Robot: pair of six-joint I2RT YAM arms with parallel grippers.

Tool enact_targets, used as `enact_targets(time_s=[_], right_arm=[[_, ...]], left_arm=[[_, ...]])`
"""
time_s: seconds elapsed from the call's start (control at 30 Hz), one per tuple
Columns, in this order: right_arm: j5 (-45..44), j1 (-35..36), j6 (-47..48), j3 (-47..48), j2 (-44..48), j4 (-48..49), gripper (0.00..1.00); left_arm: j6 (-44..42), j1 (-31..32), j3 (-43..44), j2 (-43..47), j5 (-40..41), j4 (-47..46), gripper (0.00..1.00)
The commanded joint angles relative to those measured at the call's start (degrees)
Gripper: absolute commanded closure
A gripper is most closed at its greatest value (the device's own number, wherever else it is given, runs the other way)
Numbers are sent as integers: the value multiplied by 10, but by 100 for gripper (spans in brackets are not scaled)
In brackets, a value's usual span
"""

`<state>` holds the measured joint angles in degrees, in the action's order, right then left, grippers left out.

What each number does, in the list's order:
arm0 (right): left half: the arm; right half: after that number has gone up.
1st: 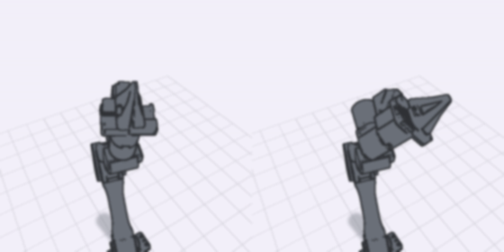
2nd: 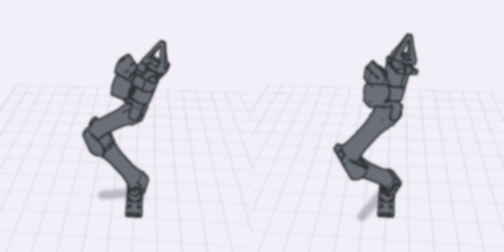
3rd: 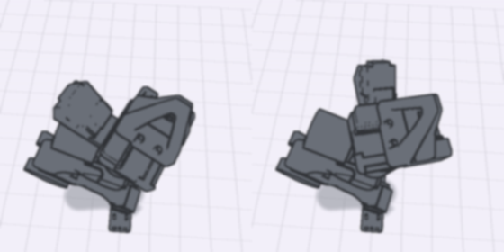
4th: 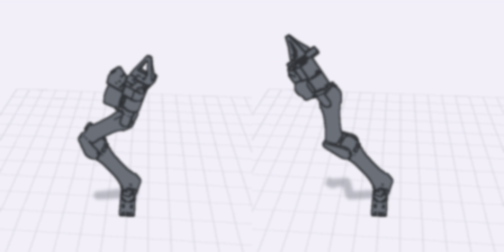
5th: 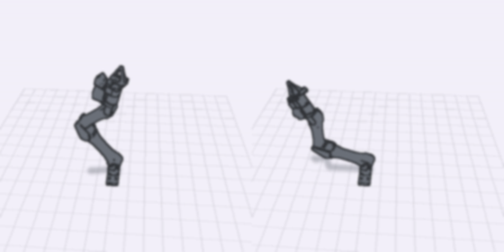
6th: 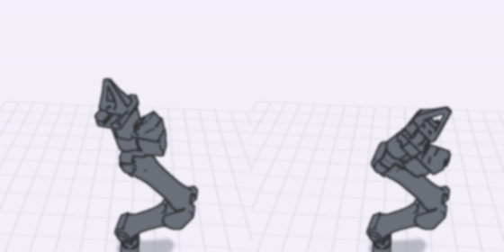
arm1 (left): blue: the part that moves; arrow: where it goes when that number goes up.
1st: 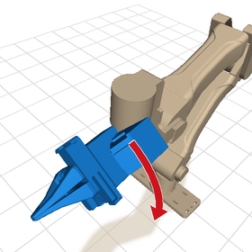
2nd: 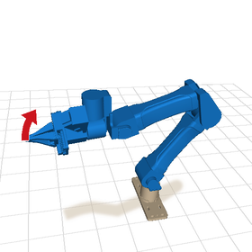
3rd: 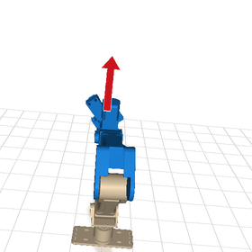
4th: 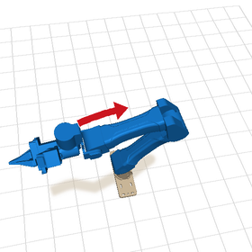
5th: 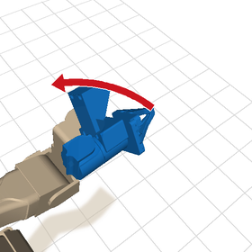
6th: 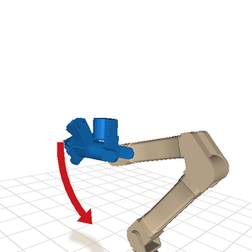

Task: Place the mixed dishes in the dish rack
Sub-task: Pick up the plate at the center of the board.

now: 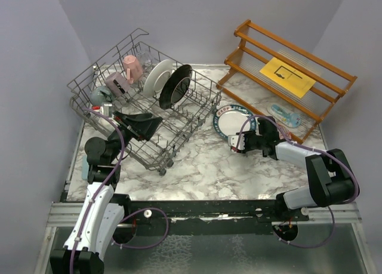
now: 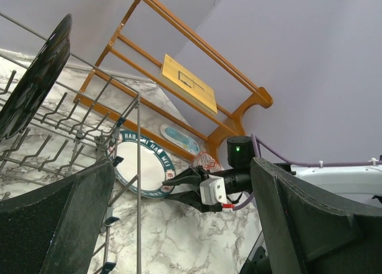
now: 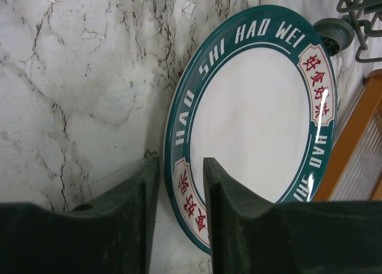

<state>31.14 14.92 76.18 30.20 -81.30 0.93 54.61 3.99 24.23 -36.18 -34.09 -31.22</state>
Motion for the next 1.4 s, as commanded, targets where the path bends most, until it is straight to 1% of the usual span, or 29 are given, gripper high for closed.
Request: enact_targets(time_s=[0.0,0.23,0.37,0.43,0.63,0.93,1.17,1.37], right_arm=[[-23,5,17,-5,-14,20,69],[-18,5,27,4,-20,-14,82],[-16,5,29,8,-19,-27,97],[-16,5,29,9,-16,-31,99],[-9,5,24,14,6,-51,99],[38,5,-31,92,82,-179,99],[59,-2,-56,155,135,-274,99],[115,-4,-54,233,141,-403,99]], left_arm=[[6,1,-7,10,-1,-16,1],[2,1,-3,11,-14,-23,1],[9,1,-6,11,-23,-37,1],[13,1,-7,11,-25,-41,1],[26,3,-14,11,-31,-61,1],[3,26,-12,0,-40,-96,2],[-60,92,17,-40,-34,-105,4],[-146,149,45,-84,-50,-116,5]])
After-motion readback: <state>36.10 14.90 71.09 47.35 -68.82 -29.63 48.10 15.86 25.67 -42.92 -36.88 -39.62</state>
